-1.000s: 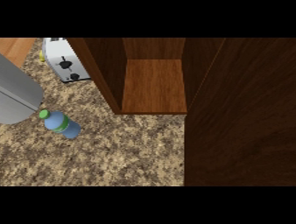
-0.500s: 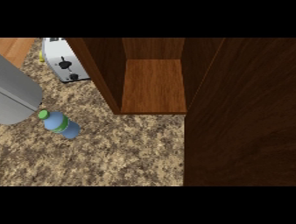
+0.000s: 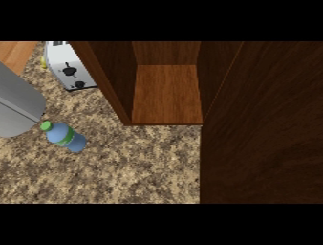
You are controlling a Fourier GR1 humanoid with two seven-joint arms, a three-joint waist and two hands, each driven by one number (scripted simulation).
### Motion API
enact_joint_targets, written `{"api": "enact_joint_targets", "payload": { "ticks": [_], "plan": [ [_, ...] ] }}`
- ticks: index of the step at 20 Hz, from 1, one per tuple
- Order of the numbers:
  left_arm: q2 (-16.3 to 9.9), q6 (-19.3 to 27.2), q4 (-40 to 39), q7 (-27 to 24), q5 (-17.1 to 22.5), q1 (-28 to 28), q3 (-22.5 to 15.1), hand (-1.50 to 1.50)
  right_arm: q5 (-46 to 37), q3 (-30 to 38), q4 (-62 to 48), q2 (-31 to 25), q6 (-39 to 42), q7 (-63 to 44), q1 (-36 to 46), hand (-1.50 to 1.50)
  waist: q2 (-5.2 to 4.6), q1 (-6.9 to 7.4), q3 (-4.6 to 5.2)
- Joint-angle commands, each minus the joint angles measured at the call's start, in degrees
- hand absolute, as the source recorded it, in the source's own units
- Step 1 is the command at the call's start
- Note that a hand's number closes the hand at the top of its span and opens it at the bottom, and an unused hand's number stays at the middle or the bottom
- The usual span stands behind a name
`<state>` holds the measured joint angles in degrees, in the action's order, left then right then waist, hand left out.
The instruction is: Pick up the bottled water, place it into the cabinet and close the cabinet
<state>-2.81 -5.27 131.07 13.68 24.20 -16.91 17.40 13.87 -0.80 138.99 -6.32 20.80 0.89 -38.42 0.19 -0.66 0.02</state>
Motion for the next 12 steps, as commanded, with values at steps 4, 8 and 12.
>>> {"api": "enact_joint_targets", "payload": {
  "ticks": [4, 8, 12],
  "plan": [
    [-1.69, -0.62, -9.33, -1.97, -0.46, 4.12, 2.92, -1.5, 2.04, -0.68, 10.02, 0.71, 1.69, -0.28, -7.08, -1.5, -0.07, -0.36, 0.02],
    [2.69, 0.01, -12.8, -6.09, -4.79, 1.75, -2.14, -1.5, 6.08, 2.1, 11.47, -0.19, 3.66, 1.79, -11.21, -1.5, -0.03, -0.53, 0.03],
    [0.09, -4.11, -23.49, -10.56, -3.09, 4.0, 3.14, -1.5, 3.23, 0.67, 11.87, 0.38, 5.08, 4.56, -14.52, -1.5, -0.06, -0.7, 0.08]
  ]
}}
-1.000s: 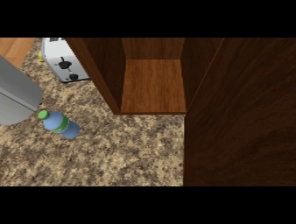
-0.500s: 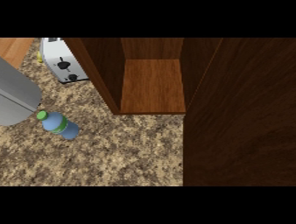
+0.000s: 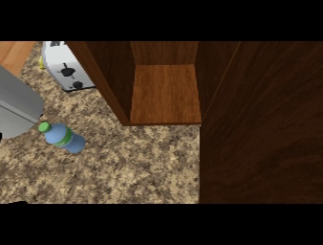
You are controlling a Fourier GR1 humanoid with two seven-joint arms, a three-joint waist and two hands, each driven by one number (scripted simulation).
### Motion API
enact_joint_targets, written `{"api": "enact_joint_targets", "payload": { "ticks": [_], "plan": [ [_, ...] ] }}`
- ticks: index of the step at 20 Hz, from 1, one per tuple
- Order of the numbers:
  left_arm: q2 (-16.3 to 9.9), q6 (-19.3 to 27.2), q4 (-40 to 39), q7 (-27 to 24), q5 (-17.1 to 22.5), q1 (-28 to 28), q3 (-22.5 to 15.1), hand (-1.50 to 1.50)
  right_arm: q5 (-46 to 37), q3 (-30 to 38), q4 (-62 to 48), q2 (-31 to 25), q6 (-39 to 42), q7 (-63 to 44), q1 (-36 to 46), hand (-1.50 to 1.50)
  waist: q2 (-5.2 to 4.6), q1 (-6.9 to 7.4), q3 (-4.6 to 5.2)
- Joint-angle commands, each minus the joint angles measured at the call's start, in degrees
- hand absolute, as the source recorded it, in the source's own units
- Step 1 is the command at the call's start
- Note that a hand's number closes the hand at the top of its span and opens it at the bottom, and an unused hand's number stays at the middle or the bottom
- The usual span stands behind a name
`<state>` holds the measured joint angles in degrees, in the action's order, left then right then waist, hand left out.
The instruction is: Pick up the bottled water, place it into the cabinet and close the cabinet
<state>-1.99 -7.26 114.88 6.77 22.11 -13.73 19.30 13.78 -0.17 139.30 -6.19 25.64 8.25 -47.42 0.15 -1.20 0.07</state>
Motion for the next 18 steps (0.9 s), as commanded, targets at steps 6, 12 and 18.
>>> {"api": "enact_joint_targets", "payload": {
  "ticks": [6, 12, 18],
  "plan": [
    [-2.82, -2.3, -19.84, -8.78, -4.51, 7.19, 2.27, -1.5, 2.14, 0.84, 7.14, 1.1, 3.12, 4.02, -7.53, -1.5, -0.06, -0.28, -0.01],
    [-3.57, -4.28, -31.67, -15.19, -6.21, 11.06, 2.49, -1.5, 8.9, 4.45, 11.04, -2.64, 4.14, 1.41, -10.13, -1.5, -0.19, -0.11, 0.03],
    [-4.17, -5.21, -46.03, -24.78, -8.53, 15.04, 4.06, -1.5, 4.03, 2.55, 11.19, -0.25, 4.58, 5.71, -13.65, -1.5, -0.21, -0.58, 0.09]
  ]
}}
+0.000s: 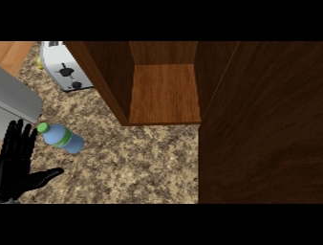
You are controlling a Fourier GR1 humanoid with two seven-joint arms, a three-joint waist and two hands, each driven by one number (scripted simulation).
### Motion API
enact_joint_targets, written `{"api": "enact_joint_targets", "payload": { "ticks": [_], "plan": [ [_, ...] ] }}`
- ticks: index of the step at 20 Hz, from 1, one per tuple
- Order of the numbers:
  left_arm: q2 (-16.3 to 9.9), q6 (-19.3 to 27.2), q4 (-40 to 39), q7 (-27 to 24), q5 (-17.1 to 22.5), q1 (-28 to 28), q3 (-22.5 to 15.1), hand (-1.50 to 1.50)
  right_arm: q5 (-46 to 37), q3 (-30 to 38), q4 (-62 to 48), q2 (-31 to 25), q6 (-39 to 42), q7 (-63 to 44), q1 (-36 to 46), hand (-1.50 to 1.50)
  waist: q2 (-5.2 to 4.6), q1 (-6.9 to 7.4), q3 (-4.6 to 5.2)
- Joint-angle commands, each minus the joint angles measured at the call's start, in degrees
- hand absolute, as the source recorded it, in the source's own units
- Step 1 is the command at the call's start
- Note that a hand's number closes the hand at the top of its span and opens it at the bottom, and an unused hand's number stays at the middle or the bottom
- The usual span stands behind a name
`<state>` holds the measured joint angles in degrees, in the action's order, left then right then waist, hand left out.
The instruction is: Pick up the bottled water, place it into the cabinet and close the cabinet
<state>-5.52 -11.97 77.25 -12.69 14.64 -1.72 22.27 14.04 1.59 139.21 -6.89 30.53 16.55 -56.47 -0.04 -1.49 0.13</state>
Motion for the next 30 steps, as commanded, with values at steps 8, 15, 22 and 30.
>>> {"api": "enact_joint_targets", "payload": {
  "ticks": [8, 15, 22, 30],
  "plan": [
    [-1.78, -1.22, -18.64, -11.75, -2.81, 5.84, 1.28, -1.5, 3.85, 2.34, 10.88, -0.33, 0.2, -0.94, -4.47, -1.5, -0.08, 0.81, -0.01],
    [-3.63, 1.15, -35.89, -21.98, -5.21, 14.48, 3.26, -1.5, 7.03, 6.56, 7.98, -2.22, 2.63, 2.13, -5.18, -1.5, -0.18, 0.03, 0.02],
    [-5.04, -5.67, -45.74, -26.27, -2.12, 19.32, 5.22, -1.5, 5.37, 5.58, 8.26, -0.97, 1.64, 1.77, -5.03, -1.5, -0.29, 0.35, 0.06],
    [-7.61, -11.9, -53.82, -29.91, -0.1, 24.81, 6.95, -1.5, 3.13, 6.89, 5.64, -0.11, 3.67, 5.84, -5.34, -1.5, -0.21, -0.02, 0.04]
  ]
}}
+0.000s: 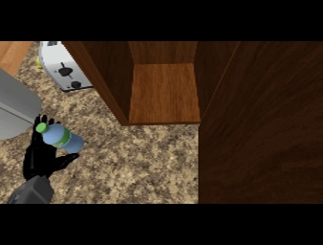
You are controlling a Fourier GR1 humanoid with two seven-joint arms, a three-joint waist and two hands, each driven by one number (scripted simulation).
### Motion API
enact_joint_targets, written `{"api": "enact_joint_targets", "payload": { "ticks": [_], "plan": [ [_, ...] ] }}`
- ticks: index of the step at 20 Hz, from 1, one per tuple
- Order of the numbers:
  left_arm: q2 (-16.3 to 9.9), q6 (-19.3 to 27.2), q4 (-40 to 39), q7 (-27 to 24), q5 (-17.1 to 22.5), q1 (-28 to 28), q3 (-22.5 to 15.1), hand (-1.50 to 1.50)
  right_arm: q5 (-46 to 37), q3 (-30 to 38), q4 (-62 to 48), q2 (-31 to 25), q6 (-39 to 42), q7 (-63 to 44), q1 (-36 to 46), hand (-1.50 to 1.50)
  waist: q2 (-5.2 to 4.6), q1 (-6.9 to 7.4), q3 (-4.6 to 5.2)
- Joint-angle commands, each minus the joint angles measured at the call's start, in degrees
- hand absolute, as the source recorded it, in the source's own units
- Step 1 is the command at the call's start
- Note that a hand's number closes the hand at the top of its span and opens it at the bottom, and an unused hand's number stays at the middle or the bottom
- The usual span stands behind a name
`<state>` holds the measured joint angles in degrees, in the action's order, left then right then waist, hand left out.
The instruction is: Pick up the bottled water, place it into the cabinet and close the cabinet
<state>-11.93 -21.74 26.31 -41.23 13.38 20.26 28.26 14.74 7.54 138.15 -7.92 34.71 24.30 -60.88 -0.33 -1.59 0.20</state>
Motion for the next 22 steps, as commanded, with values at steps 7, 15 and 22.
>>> {"api": "enact_joint_targets", "payload": {
  "ticks": [7, 15, 22],
  "plan": [
    [-1.06, -2.67, -3.63, -1.41, 1.81, 4.27, 0.41, 1.5, 5.34, 2.81, 8.52, 0.15, 1.13, -2.28, -4.38, -1.5, 0.19, 0.38, -0.09],
    [-1.18, 0.17, -2.96, -6.35, 2.29, 5.56, 0.9, 1.5, 2.0, 2.52, 5.68, 0.92, 2.58, 0.63, -3.49, -1.5, 0.3, 0.32, -0.1],
    [11.59, 2.57, 3.88, -12.37, -2.18, 0.51, -7.75, 1.5, 5.13, 2.24, 6.26, 0.19, 0.22, -1.52, -1.99, -1.5, 0.49, 1.5, -0.18]
  ]
}}
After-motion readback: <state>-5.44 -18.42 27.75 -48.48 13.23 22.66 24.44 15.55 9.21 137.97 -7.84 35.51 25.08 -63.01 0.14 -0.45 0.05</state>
